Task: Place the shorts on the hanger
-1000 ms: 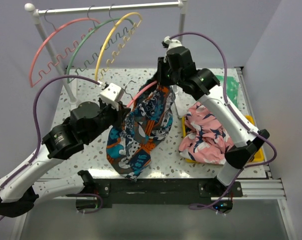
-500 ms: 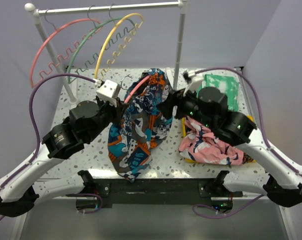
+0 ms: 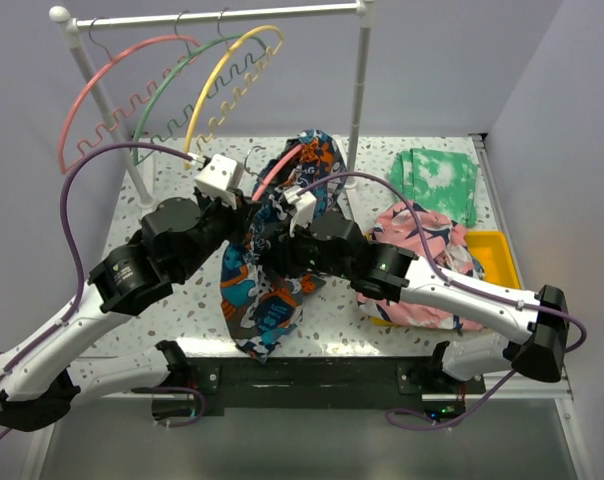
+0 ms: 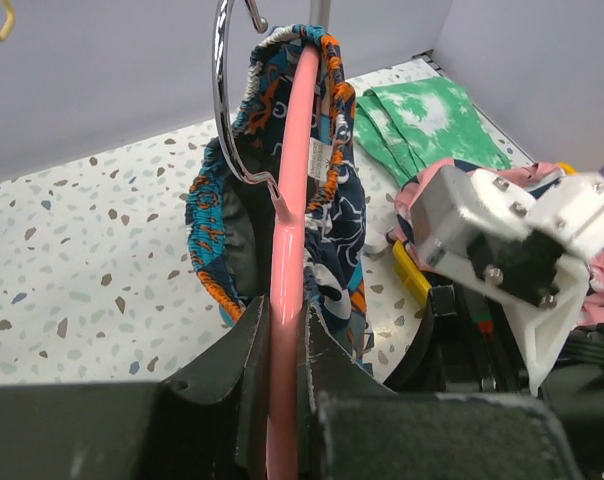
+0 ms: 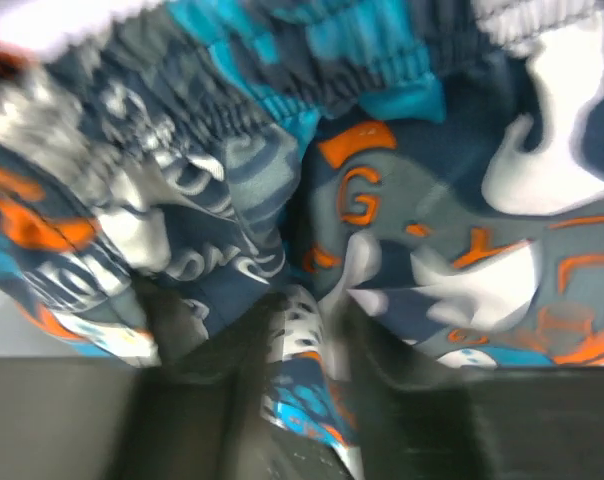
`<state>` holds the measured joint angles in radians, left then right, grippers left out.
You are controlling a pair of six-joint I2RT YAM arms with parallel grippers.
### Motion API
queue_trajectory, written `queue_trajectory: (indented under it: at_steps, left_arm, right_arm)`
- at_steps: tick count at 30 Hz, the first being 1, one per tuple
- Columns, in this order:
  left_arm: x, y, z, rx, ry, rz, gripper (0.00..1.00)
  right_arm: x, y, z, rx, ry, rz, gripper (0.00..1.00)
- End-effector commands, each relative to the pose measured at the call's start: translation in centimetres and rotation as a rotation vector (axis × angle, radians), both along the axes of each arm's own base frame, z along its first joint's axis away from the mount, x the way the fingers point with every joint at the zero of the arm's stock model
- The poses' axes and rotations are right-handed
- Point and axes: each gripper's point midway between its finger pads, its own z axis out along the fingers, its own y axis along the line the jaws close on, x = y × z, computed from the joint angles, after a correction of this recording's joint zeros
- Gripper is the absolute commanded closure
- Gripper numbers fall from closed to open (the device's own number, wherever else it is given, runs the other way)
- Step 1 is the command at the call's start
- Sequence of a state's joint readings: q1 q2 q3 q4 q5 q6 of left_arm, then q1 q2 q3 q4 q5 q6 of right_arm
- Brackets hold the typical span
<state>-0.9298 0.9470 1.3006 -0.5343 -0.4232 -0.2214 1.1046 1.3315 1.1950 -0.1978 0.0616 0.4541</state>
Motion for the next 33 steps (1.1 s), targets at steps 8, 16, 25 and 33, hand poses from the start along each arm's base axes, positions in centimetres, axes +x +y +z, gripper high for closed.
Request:
queue_trajectory:
  at_steps: [8,16,25,33]
  left_arm:
    - [1.5,1.6,7.0,-0.208,-0.150,0.138,1.00]
    - [2.0,0.8,7.3,-0.204,-0.152,0.133,1.00]
    - [2.0,-0.8,5.4,-0.118,-0.115,0.063,1.00]
    - [2.2,-2.1,3.8,-0.062,-0.088,0.018,1.00]
  right_arm:
    - [-7.0,-0.2,6.6,0.197,-0.122,-0.016,1.00]
    - [-5.6,-3.2,3.9,0.029,-0.170,-0.175,0.77]
    - [-0.9,-6.6,12.8,0.204,-0.160,-0.190,0.47]
    - [3.7,-6.2,20.7,0.372,-0.069,-0.305,0.48]
